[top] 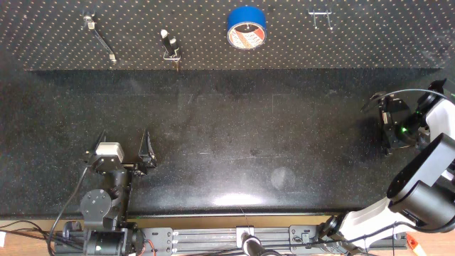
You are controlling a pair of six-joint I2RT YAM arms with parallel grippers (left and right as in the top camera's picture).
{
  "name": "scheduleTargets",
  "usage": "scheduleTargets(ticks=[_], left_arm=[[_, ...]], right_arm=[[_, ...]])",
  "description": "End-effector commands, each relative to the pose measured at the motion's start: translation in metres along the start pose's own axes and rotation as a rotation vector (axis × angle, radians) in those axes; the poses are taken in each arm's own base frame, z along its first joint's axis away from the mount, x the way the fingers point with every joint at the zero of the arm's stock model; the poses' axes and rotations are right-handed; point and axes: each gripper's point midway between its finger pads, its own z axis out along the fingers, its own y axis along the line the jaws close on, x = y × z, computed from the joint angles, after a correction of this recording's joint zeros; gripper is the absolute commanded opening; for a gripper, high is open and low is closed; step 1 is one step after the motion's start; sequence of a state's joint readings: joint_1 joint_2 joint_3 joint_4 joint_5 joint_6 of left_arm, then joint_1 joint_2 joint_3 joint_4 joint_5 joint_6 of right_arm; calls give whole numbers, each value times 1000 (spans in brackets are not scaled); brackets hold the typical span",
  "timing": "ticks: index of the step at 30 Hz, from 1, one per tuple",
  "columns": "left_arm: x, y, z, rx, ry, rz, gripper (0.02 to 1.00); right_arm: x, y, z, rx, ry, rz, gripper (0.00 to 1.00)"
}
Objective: Place Tools Onto Pegboard
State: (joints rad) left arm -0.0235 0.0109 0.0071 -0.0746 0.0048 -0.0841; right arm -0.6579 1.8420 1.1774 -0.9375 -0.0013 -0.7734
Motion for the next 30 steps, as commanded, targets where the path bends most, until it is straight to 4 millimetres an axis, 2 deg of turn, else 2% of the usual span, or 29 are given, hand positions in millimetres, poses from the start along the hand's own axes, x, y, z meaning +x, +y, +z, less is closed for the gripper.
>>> scheduleTargets(ticks=[1, 7, 23, 25, 30], left_arm=[[1, -2, 0, 10, 3, -5, 996], [1, -2, 0, 10, 3, -5, 996], [1, -2, 0, 10, 3, -5, 996], [1, -2, 0, 10, 3, -5, 996], [1, -2, 0, 10, 3, -5, 996]], right_arm=[[-3, 7, 6, -29, 3, -25, 222], [-3, 7, 6, -29, 3, -25, 187], [-4, 7, 6, -29, 3, -21, 187], [-4, 7, 6, -29, 3, -20, 82], [-6, 11, 6, -47, -11, -20, 80]])
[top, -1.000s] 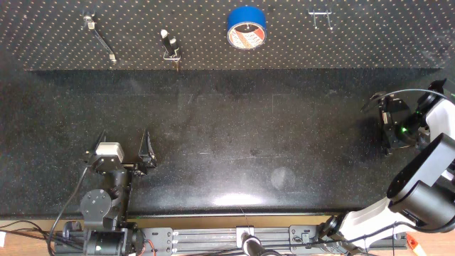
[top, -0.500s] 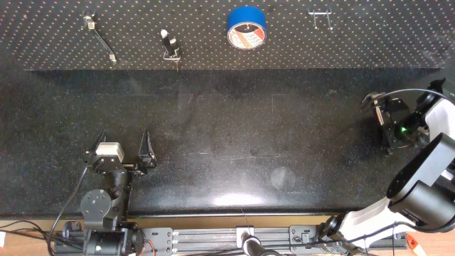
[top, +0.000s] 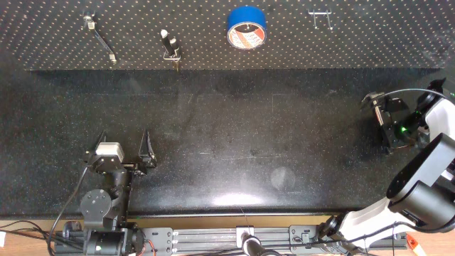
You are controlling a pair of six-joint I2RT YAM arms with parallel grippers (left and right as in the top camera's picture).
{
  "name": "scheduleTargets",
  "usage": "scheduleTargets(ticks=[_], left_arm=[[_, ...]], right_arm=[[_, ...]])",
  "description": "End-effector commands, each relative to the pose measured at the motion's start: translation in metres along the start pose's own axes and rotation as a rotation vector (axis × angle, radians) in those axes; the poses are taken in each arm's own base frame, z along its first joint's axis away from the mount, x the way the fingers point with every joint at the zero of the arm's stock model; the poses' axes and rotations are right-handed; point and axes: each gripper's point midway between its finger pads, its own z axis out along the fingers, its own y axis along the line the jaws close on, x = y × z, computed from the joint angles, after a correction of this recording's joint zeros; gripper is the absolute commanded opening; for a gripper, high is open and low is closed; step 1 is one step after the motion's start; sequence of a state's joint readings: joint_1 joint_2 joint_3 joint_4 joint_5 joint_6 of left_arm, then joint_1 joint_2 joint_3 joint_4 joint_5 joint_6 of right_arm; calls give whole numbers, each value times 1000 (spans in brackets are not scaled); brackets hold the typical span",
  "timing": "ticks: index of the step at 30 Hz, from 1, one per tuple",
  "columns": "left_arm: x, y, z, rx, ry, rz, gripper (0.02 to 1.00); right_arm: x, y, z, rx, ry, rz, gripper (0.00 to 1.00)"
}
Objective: Place Tools Onto Pegboard
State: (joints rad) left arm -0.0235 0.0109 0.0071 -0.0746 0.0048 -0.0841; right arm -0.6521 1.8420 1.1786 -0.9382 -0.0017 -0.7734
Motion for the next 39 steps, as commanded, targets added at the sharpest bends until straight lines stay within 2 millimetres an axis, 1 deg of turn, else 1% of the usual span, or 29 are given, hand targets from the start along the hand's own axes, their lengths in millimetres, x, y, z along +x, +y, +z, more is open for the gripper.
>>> scheduleTargets(ticks=[1, 4, 5, 6, 7, 8, 9, 10, 13, 15, 16, 17, 18, 20, 21, 22, 23, 24, 25, 26, 29, 31, 34, 39], left_arm=[[1, -2, 0, 10, 3, -5, 996], [1, -2, 0, 10, 3, -5, 996], [1, -2, 0, 10, 3, -5, 996], [1, -2, 0, 10, 3, -5, 996], [1, -2, 0, 10, 3, -5, 996], [1, -2, 0, 10, 3, -5, 996], [1, -2, 0, 10, 3, -5, 996], [1, -2, 0, 10, 3, -5, 996], [1, -2, 0, 10, 3, -5, 996], [1, -2, 0, 10, 3, -5, 996], [1, -2, 0, 10, 3, -5, 996], [1, -2, 0, 10, 3, -5, 993], [1, -2, 0, 10, 3, -5, 996], [1, -2, 0, 10, 3, -5, 996], [1, -2, 0, 10, 3, -5, 998], [1, -2, 0, 10, 3, -5, 996], [1, -2, 0, 10, 3, -5, 993], [1, -2, 0, 10, 3, -5, 996], [1, -2, 0, 10, 3, -5, 996], [1, -2, 0, 10, 3, -5, 996], [1, -2, 0, 10, 3, -5, 996], [1, -2, 0, 10, 3, -5, 998], [1, -2, 0, 10, 3, -5, 996], [1, -2, 0, 10, 3, -5, 996]], right_arm=[[-4, 10, 6, -47, -11, -14, 80], [-3, 12, 3, -55, -11, -15, 80], [-6, 19, -5, -76, -40, -15, 77], [-10, 26, -18, -95, -90, -15, 75], [-15, 35, -36, -109, -155, -18, 75], [-20, 49, -63, -122, -240, -25, 75], [-21, 56, -76, -126, -279, -30, 75], [-21, 68, -101, -125, -353, -41, 75], [-11, 112, -163, -122, -531, -84, 75], [-8, 143, -194, -161, -630, -133, 75], [-11, 152, -205, -178, -658, -159, 75], [-16, 162, -218, -198, -687, -186, 77], [-23, 168, -234, -196, -717, -201, 75], [-35, 182, -260, -187, -757, -262, 75], [-44, 191, -269, -198, -763, -299, 75], [-52, 198, -269, -213, -754, -334, 75], [-60, 201, -266, -220, -738, -351, 75], [-66, 200, -262, -213, -723, -343, 75], [-79, 198, -254, -194, -696, -335, 77], [-88, 201, -250, -197, -692, -350, 77], [-108, 192, -247, -178, -706, -285, 75], [-116, 189, -247, -177, -720, -268, 75], [-126, 185, -241, -185, -717, -249, 77], [-138, 179, -229, -195, -700, -241, 75]])
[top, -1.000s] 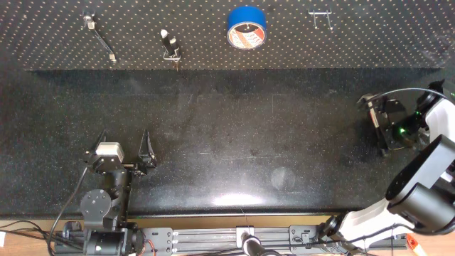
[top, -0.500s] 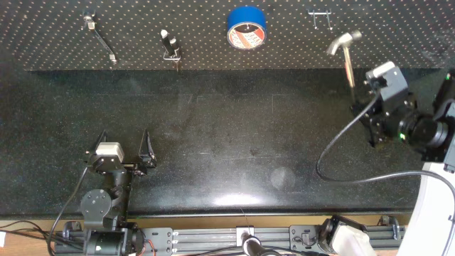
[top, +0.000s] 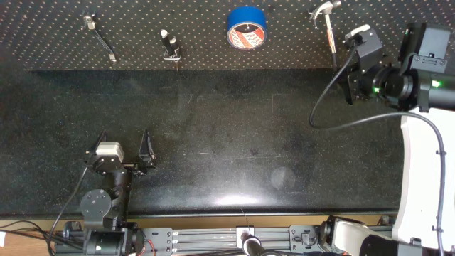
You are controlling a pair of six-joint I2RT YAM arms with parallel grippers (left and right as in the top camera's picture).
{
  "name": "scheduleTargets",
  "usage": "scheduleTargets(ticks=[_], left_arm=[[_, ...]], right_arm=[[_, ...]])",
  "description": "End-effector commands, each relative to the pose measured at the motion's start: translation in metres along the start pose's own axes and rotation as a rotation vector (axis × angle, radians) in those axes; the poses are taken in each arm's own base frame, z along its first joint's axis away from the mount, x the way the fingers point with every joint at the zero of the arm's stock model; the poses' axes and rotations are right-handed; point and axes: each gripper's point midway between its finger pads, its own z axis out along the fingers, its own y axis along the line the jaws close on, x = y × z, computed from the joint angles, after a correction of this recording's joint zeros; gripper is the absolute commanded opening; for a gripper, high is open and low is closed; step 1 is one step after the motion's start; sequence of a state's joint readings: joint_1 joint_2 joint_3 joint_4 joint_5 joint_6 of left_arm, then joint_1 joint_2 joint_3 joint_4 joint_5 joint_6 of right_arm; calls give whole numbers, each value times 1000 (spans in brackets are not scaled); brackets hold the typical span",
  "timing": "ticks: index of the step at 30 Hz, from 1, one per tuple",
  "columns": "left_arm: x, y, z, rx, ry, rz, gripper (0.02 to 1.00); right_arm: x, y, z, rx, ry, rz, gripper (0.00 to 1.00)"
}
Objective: Place Tools Onto Pegboard
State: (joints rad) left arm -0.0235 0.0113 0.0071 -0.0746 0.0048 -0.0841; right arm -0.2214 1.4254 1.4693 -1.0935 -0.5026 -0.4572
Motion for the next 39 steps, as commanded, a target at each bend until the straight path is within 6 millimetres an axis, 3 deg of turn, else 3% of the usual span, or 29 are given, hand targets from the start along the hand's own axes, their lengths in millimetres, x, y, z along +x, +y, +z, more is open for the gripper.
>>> scheduleTargets(ticks=[1, 8, 27, 28, 33, 35, 38, 39], left_arm=[[1, -2, 0, 10, 3, -5, 996], [1, -2, 0, 10, 3, -5, 996], [1, -2, 0, 10, 3, -5, 996], [1, -2, 0, 10, 3, -5, 998], [1, -2, 0, 10, 3, -5, 996], [1, -2, 0, 10, 3, -5, 996], [1, -2, 0, 10, 3, -5, 996], [1, -2, 0, 10, 3, -5, 996]], right_arm=[[-7, -7, 11, -7, -4, 14, 75], [-1, -21, 38, -29, 36, 39, 75], [4, -29, 63, -31, 80, 39, 80], [5, -29, 64, -33, 83, 40, 169], [3, -32, 66, -29, 75, 36, 233], [3, -32, 66, -29, 76, 36, 682], [2, -29, 63, -32, 69, 34, 936], [-1, -27, 60, -38, 57, 35, 936]])
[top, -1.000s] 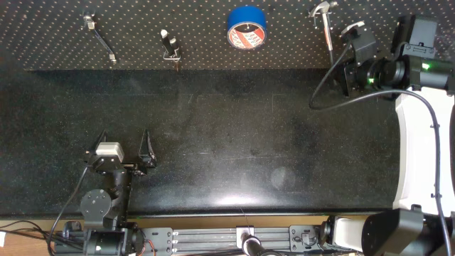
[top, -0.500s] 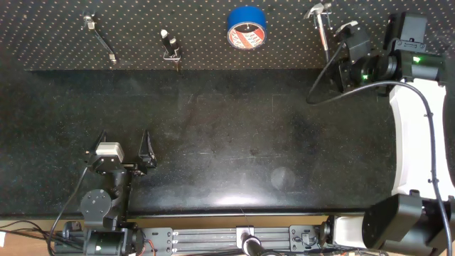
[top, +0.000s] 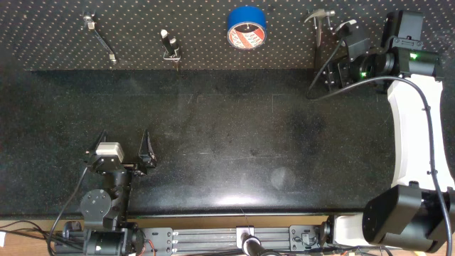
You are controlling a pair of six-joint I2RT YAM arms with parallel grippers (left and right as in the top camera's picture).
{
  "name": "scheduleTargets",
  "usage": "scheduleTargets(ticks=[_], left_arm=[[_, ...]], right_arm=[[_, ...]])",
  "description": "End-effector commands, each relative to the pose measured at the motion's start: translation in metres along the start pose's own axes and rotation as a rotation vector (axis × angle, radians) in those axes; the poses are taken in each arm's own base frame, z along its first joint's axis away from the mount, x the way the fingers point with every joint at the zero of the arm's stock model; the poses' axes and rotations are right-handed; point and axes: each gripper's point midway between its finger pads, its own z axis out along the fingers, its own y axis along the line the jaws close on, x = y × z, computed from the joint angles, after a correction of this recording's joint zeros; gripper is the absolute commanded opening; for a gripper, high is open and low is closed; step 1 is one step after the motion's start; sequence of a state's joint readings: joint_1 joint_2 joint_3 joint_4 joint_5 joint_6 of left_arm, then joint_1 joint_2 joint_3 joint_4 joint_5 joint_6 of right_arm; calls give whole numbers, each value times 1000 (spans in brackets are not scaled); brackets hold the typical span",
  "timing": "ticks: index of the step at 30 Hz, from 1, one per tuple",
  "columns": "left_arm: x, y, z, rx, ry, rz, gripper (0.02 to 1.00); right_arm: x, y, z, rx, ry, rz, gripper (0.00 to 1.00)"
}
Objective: Place Tools Onto Pegboard
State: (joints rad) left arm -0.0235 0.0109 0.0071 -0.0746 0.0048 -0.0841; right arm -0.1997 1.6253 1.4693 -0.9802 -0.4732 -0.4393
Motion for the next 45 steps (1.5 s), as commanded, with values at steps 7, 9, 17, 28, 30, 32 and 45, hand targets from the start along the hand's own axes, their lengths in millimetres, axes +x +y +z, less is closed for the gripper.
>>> scheduleTargets(ticks=[7, 9, 17, 28, 30, 32, 45], left_arm=[[1, -2, 0, 10, 3, -5, 996], [1, -2, 0, 10, 3, -5, 996], [1, -2, 0, 10, 3, -5, 996], [1, -2, 0, 10, 3, -5, 996], [1, -2, 0, 10, 3, -5, 996], [1, -2, 0, 10, 3, -5, 996], [1, -2, 0, 10, 3, -5, 996]], right_arm=[[-37, 49, -76, -5, -228, -66, 941], [-41, 58, -96, 18, -273, -96, 941], [-32, 49, -120, 198, -293, -145, 943], [27, 58, -110, 425, -876, 174, 943], [48, 67, -93, 402, -940, 153, 945], [66, 69, -77, 388, -982, 145, 945], [124, 72, -36, 379, -948, 149, 945]])
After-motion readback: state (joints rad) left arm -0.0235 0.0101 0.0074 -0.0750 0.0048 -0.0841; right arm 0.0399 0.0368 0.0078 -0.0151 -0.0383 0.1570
